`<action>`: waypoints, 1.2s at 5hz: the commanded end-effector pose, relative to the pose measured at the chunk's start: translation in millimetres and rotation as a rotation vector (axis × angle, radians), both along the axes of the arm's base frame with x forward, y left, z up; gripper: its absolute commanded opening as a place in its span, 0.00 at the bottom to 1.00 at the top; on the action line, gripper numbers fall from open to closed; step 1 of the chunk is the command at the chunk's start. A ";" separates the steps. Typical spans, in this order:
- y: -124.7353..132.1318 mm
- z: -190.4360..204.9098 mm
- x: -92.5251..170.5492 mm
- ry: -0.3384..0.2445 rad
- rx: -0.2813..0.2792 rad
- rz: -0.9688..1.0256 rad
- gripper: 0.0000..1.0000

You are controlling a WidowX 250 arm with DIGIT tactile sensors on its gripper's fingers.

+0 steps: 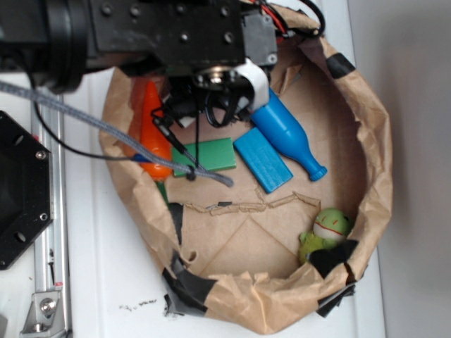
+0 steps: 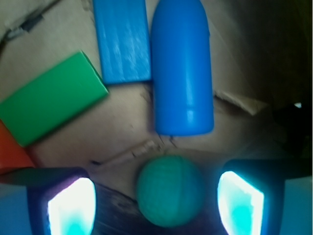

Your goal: Grab the green ball.

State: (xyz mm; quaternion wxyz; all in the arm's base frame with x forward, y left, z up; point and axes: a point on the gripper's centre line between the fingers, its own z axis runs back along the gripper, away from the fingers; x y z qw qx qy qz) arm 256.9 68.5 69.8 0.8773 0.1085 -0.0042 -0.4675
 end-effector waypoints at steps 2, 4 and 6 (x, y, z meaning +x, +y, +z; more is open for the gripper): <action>31.3 -32.1 37.5 -0.008 -0.091 0.104 1.00; 24.7 -21.1 33.1 -0.020 -0.090 0.056 0.00; -38.7 49.8 24.6 -0.081 -0.081 0.019 0.00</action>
